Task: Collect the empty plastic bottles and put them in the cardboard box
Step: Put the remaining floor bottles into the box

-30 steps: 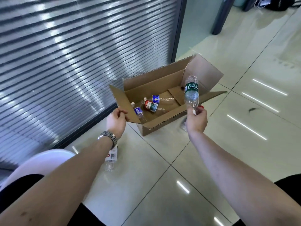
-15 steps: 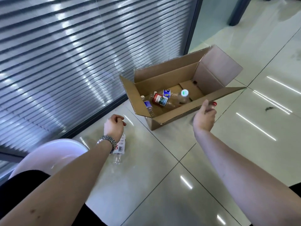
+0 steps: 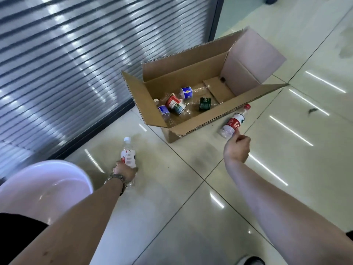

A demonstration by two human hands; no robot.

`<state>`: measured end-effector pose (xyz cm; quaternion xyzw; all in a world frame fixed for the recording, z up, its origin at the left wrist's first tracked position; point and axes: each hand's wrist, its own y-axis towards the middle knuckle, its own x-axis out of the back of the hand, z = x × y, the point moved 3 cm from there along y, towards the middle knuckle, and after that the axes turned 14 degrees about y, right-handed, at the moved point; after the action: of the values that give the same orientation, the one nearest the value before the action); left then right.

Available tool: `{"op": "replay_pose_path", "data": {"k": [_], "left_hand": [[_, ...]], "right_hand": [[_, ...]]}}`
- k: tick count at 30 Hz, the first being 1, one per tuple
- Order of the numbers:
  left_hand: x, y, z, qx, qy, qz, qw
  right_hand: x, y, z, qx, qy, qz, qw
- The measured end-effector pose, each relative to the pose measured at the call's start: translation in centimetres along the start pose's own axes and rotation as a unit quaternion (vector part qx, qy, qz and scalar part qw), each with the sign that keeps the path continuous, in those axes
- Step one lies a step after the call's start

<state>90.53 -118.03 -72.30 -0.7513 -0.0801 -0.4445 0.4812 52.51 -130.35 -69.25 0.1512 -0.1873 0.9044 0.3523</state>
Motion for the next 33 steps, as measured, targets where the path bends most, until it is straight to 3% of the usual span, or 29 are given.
{"op": "replay_pose_path", "data": {"k": [4,11,15,21,27,30,33], "left_hand": [[-1.1,0.5,-0.1,-0.012,0.039,-0.025,0.999],[-2.6,1.2,0.7,-0.017,-0.05,-0.017,0.998],[-2.5,0.1,1.6,0.016,-0.148,-0.072,0.986],[2.2,-3.7,0.2,-0.14,-0.27,-0.22,0.927],[7.0,-9.0,-5.1,-0.342,-0.281,-0.297,0.846],[7.8,-10.6,-8.3,-0.382,-0.252,-0.291,0.84],[7.6,-11.2,-11.8,-0.382,-0.205,-0.271,0.859]], "right_hand": [[-0.1,0.8,-1.2,0.003,-0.012,0.002,1.0],[-1.8,2.7,-2.5,0.029,-0.095,0.047,0.994],[-2.7,3.5,-1.8,0.092,-0.202,0.109,0.969],[-4.5,5.9,-2.9,0.07,-0.246,0.231,0.939],[-4.6,7.1,-3.8,0.03,-0.275,0.251,0.928],[-4.1,7.2,-3.9,0.029,-0.283,0.248,0.926],[-3.5,7.0,-4.2,0.026,-0.272,0.242,0.931]]}}
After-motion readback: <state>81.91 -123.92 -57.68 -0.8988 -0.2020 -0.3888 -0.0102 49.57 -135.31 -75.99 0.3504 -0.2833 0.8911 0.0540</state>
